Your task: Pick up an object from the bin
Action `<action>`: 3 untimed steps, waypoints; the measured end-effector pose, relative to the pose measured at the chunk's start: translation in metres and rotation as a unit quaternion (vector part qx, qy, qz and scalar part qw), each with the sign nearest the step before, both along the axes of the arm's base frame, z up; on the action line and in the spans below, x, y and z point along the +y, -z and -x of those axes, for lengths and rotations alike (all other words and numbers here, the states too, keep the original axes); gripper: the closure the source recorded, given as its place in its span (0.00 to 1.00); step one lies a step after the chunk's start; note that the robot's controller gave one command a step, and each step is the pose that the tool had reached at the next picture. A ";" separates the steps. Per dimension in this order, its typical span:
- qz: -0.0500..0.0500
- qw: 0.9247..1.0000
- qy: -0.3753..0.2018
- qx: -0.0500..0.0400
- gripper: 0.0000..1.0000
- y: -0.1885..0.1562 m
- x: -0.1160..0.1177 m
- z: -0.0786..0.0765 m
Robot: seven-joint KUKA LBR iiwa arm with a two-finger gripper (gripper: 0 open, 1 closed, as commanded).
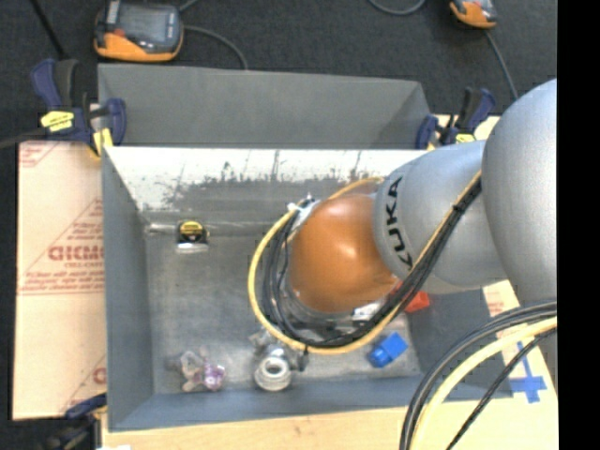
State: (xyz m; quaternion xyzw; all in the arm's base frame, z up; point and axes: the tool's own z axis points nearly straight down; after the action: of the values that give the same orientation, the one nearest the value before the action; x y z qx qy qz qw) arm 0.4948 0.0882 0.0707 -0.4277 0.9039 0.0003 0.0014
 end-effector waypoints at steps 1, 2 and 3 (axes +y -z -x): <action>-0.001 1.000 0.005 -0.001 1.00 0.000 0.005 -0.004; -0.001 1.000 0.008 -0.003 1.00 -0.075 0.029 0.020; 0.000 1.000 0.013 -0.002 1.00 -0.092 0.039 0.007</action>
Offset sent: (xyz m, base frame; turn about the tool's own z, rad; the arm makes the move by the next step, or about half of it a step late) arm 0.0027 0.0051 -0.0007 0.0116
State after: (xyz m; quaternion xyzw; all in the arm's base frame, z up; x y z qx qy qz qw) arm 0.4880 0.1270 0.1623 -0.4161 0.9093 -0.0003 0.0031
